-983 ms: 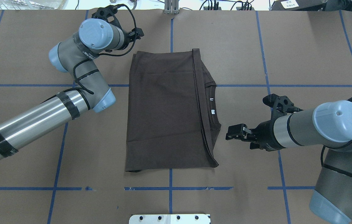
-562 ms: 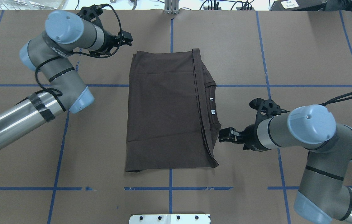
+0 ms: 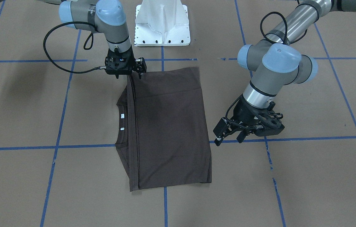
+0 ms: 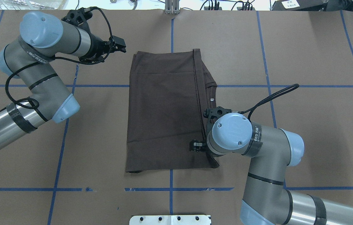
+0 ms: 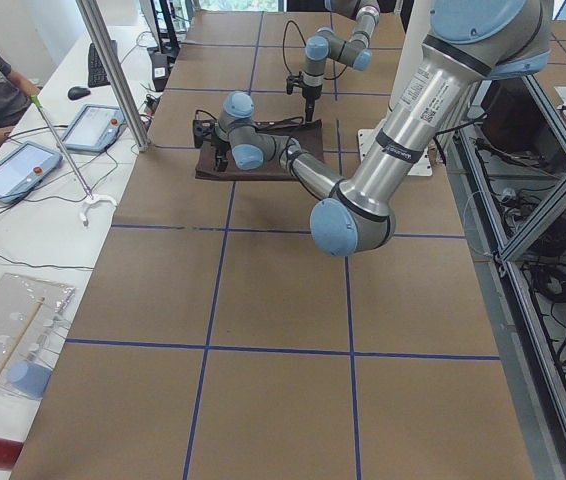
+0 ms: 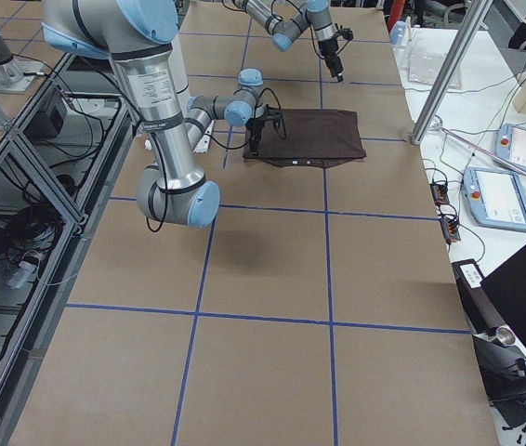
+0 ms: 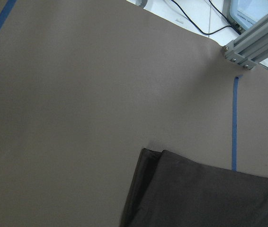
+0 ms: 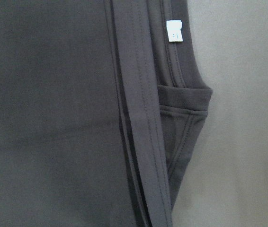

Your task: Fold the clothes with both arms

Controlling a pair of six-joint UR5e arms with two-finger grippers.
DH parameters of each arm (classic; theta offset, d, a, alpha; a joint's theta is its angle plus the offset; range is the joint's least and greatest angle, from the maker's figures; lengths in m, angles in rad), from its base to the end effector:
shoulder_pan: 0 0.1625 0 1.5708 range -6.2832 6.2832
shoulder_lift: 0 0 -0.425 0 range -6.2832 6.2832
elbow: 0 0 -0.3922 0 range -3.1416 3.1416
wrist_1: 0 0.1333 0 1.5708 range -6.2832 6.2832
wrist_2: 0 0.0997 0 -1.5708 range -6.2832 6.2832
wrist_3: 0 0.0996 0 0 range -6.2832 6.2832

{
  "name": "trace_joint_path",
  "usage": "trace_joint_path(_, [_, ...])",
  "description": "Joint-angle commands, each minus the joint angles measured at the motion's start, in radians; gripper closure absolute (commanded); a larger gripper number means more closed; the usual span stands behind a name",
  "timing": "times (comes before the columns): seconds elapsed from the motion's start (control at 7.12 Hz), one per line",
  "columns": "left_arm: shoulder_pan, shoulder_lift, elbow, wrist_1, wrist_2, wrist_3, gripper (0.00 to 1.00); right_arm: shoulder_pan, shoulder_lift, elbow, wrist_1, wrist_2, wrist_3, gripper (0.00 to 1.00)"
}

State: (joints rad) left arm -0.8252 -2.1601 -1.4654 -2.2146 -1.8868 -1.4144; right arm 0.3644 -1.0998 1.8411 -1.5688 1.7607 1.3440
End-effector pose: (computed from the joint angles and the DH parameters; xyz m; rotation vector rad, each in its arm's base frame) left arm 0.4076 -0.5923 0.2839 0.2804 1.1263 -0.4148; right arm -0.5401 -0.3286 0.2809 0.0427 -0.7616 0.0603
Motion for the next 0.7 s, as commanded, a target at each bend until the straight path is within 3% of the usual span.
trace_joint_path(0.0, [0.000,0.002,-0.001,0.001,-0.003,0.000,0.00,-0.002,0.002,-0.026,-0.019,0.006,-0.054,0.00])
trace_joint_path(0.56, [0.000,0.002,-0.001,0.000,-0.005,-0.001,0.00,0.010,0.005,-0.023,-0.131,0.008,-0.141,0.00])
